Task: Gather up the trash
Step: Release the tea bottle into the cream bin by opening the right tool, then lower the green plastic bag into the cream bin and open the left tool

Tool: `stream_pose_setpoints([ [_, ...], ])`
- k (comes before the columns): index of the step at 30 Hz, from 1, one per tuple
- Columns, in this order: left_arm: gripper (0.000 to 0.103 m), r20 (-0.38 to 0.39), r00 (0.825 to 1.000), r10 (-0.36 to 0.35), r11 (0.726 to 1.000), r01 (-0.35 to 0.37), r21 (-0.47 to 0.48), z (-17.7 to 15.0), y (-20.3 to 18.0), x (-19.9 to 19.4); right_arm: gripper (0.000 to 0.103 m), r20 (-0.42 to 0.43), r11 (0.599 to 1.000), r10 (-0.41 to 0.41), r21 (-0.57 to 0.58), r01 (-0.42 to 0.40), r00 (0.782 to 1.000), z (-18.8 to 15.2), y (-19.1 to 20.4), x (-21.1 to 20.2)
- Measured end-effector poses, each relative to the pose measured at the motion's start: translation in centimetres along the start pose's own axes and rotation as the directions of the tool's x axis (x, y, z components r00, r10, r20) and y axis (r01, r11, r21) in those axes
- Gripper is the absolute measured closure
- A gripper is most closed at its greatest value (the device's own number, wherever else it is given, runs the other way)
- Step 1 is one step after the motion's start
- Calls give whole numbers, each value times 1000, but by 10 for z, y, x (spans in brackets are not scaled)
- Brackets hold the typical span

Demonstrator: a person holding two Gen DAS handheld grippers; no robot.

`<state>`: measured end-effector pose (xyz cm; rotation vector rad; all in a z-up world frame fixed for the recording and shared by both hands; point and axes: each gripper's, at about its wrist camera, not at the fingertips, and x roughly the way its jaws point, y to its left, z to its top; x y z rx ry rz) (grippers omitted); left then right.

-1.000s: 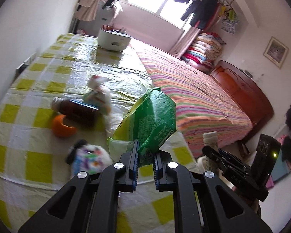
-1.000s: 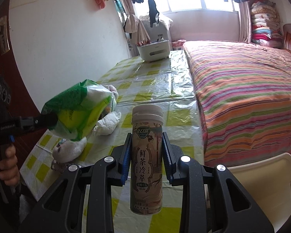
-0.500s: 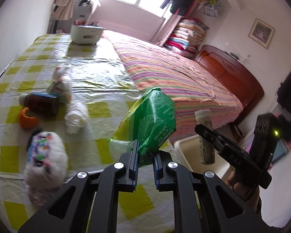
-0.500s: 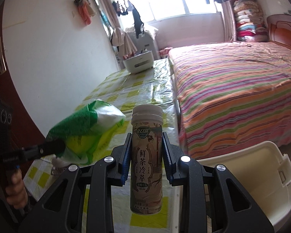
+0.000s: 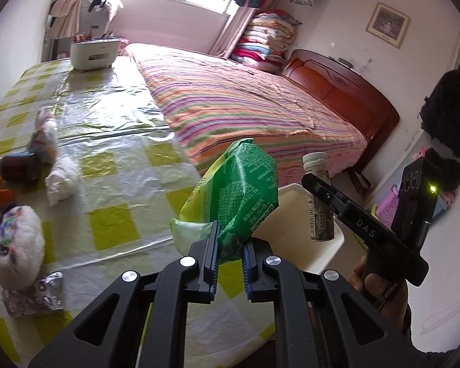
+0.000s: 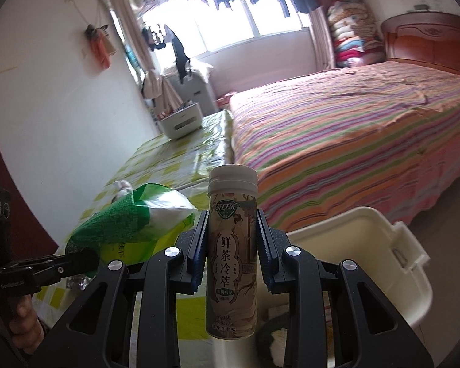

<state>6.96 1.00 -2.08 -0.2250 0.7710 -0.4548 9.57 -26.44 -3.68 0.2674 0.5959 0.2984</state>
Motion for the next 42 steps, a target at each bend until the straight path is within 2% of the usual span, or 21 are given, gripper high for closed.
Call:
stream_pose_setpoints([
  [9,90,-21,999,-42,998,43,54,-2,-32,16,74,48,995,-103,10,103,994,-5,-14,-15],
  [14,90,-44,997,-56,995,59,75,-4,-45,26,70,45,991,-132,41,130,990,-6,-20,-14],
  [16,90,-45,997,-61,995,65,78,-4,-49,30,54,51,988,-145,62,142,988,-6,-25,-15],
  [17,90,-45,997,-63,995,66,81,-4,-51,31,43,57,987,-151,71,146,987,-5,-26,-16],
  [18,90,-48,997,-66,994,69,84,-4,-52,33,37,68,985,-156,80,151,985,-4,-29,-19],
  [26,90,-63,995,-75,992,81,93,-3,-57,44,37,141,974,-169,178,143,975,0,-47,-39],
  [34,90,-77,994,-73,989,82,122,-6,-68,54,33,272,964,-182,240,117,945,5,-55,-70],
  [37,90,-76,995,-66,984,78,159,-7,-77,59,32,292,962,-182,252,108,939,4,-57,-74],
  [41,86,-65,997,-52,979,64,195,-9,-86,64,32,287,961,-179,257,104,941,0,-58,-69],
  [42,79,-66,997,-49,977,61,205,-10,-88,65,32,285,961,-180,256,106,941,0,-58,-69],
])
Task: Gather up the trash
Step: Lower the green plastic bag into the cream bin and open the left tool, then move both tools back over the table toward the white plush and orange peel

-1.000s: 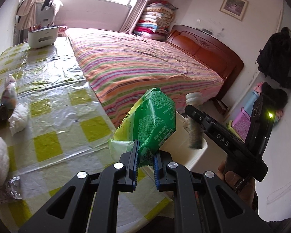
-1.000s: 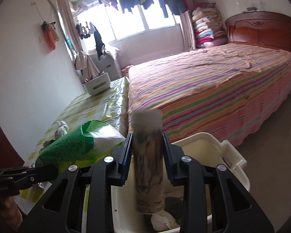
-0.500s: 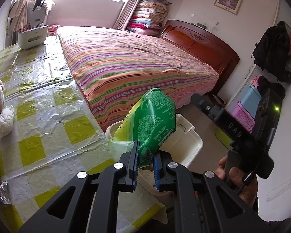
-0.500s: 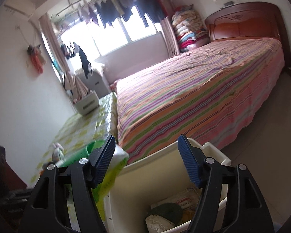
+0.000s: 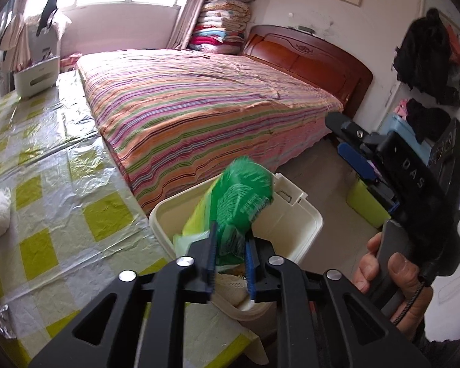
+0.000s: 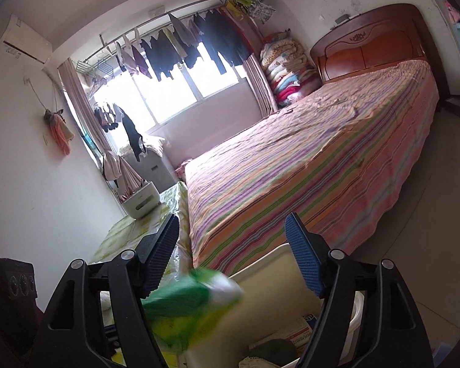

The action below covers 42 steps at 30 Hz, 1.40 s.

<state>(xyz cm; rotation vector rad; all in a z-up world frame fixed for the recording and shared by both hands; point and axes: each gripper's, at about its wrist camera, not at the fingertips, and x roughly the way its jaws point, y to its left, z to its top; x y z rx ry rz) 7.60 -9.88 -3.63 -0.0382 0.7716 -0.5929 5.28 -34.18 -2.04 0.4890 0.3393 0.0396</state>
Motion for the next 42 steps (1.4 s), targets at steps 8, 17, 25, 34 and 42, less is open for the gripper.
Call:
stream_pose_setpoints([
  [8,21,104,993,58,998,-57,-16,-2,0,-22,32,-20,1000,21,1,-21,1000,-7,5,5],
  [17,21,147,966,213,976,-216,2,-18,20,-50,28,-70,997,77,-24,-79,995,-17,26,16],
  [25,21,178,933,312,950,-311,-38,-29,56,-84,27,-145,985,147,-64,-158,978,-35,64,31],
  [34,21,176,892,417,908,-402,-118,-38,108,-119,27,-249,952,249,-116,-284,936,-67,124,46],
  [42,21,150,849,507,849,-462,-257,-53,166,-157,27,-370,903,327,-148,-402,870,-103,176,61],
])
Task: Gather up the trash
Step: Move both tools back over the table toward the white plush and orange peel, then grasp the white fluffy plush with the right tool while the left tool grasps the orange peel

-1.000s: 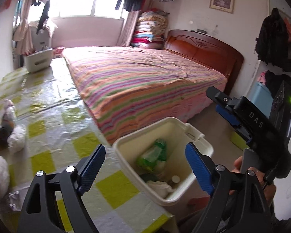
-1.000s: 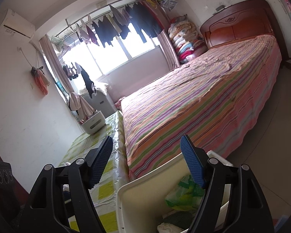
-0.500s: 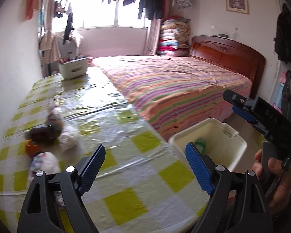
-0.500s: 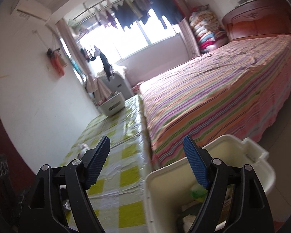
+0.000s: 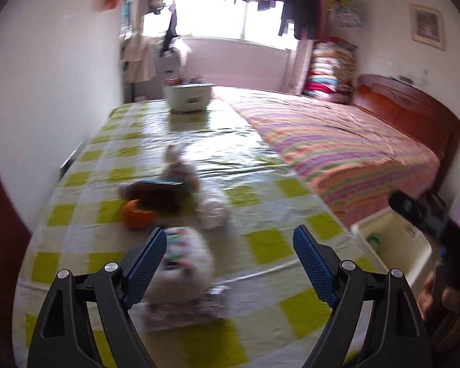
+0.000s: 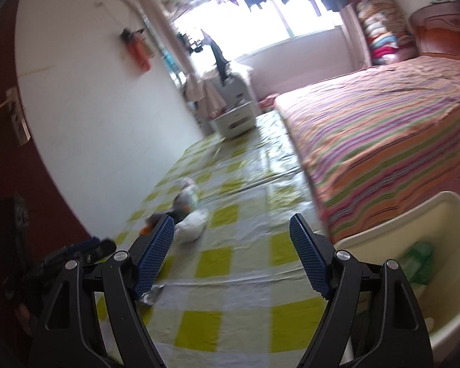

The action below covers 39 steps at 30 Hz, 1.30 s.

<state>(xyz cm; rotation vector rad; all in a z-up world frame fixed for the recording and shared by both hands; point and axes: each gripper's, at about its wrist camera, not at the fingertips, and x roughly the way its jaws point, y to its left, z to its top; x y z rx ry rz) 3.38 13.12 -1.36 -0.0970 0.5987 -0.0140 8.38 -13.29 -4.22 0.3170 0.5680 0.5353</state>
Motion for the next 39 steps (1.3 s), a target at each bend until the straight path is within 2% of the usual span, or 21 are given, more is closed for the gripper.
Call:
stream_pose_setpoints([
  [5,21,1,995,98,989,-97,-112,-2,47,-6,27,-62,996,64,-51,-68,996,-8,26,18],
  [13,21,-49,982,184,951,-191,-242,-11,99,-12,26,-182,980,158,-90,-177,971,-29,58,46],
  [19,21,-117,976,182,928,-210,-307,-21,125,-9,26,-260,964,191,-129,-231,946,-43,85,65],
  [21,21,-135,974,181,923,-216,-319,-25,130,-7,21,-297,962,199,-123,-244,934,-49,92,78],
  [26,21,-155,973,173,913,-217,-347,-30,138,-8,21,-378,964,202,-88,-252,904,-57,105,112],
  [34,21,-168,969,179,911,-228,-344,-35,144,-13,21,-490,975,154,-65,-212,858,-61,113,168],
  [36,21,-172,970,170,908,-222,-355,-36,146,-14,20,-521,977,154,-44,-207,839,-63,112,181],
  [39,21,-173,971,164,909,-216,-356,-36,146,-14,22,-521,977,148,-57,-207,840,-60,117,189],
])
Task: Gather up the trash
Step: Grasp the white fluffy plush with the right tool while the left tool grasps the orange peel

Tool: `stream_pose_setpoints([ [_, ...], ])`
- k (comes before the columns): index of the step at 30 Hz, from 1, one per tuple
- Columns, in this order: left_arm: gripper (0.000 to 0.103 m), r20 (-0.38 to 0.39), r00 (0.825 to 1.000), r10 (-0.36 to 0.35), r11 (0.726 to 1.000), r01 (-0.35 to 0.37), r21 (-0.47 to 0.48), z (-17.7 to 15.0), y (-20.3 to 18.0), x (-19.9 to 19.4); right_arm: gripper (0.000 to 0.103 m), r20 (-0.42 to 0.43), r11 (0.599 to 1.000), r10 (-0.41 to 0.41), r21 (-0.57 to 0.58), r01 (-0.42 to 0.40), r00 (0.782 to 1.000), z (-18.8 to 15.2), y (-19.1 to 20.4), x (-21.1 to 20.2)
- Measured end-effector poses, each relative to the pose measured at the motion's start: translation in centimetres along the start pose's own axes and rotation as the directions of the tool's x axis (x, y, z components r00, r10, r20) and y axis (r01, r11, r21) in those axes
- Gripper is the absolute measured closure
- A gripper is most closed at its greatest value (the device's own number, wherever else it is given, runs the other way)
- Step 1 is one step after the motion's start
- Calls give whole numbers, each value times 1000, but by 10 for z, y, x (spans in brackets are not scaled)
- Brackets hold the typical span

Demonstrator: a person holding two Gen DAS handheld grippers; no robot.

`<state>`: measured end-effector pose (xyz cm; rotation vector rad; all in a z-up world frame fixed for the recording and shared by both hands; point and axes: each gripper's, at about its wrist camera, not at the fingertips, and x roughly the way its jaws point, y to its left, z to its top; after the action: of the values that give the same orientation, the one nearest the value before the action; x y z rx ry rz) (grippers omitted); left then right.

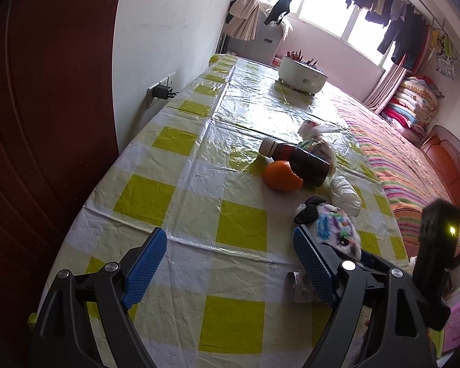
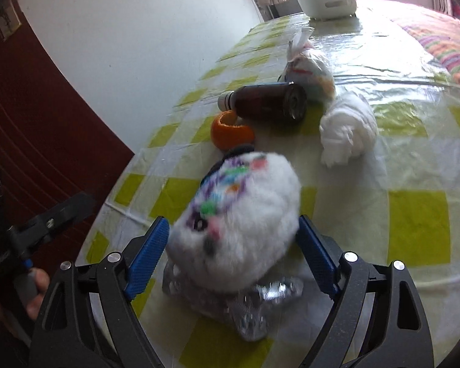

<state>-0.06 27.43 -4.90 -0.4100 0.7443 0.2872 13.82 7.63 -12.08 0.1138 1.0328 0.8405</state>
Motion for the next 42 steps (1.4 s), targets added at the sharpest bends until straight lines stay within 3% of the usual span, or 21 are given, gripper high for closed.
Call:
stream_pose_setpoints([
  [1,21,2,1000,-1,1000,1,4,0,-1,-1,24,0,1000,6,1,-6,1000,2,0,2],
  [2,21,3,1000,0,1000,0,8,-1,-2,-1,40,6,1000,6,5,-6,1000,3,0,2],
  [6,21,-5,1000,6,1000,-5,21,-2,-5,1,48,8,1000,7,0,-7,1000,3,-4,1],
  [10,21,-14,1000,12,999,-11,30,-2,-8,5,49,28,1000,17,10,-17,999,-3,-9,-16],
  [20,21,-45,999,-5,1000,5,0,18,-27,37,49,129,985,48,156,-68,991,-4,-55,-61],
  [26,21,-27,996,88,996,-88,-2,35,-49,61,48,159,979,80,174,-108,984,-14,-64,-83],
  [40,21,-152,973,175,984,-179,-15,61,-72,133,48,204,972,69,208,-112,976,-26,-82,-116],
  [42,31,-146,970,193,981,-195,5,61,-74,136,48,209,970,68,214,-113,976,-27,-84,-119],
])
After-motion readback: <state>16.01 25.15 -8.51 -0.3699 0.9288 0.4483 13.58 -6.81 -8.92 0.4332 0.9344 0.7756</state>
